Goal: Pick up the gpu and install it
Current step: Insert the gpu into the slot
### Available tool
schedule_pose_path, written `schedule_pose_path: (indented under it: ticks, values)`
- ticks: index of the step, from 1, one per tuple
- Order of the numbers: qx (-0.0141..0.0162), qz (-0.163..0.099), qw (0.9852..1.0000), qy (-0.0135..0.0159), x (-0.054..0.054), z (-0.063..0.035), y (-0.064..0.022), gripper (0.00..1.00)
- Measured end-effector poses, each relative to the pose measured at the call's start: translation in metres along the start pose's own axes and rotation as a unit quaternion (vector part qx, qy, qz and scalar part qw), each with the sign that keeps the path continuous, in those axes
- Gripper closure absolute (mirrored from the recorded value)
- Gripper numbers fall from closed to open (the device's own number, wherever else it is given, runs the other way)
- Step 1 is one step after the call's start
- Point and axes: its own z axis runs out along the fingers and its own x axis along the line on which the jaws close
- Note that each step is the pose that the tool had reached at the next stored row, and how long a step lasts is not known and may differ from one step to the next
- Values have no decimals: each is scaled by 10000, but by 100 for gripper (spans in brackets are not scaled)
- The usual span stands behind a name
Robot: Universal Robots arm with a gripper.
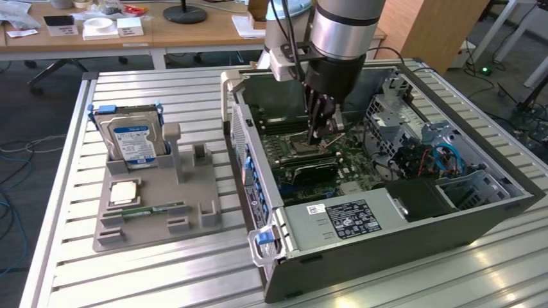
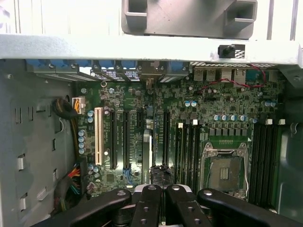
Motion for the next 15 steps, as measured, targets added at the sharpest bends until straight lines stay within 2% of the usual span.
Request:
schedule_pose_path:
  ticks: [15]
  values:
    - [0,0,10000,0,1,24,1,89]
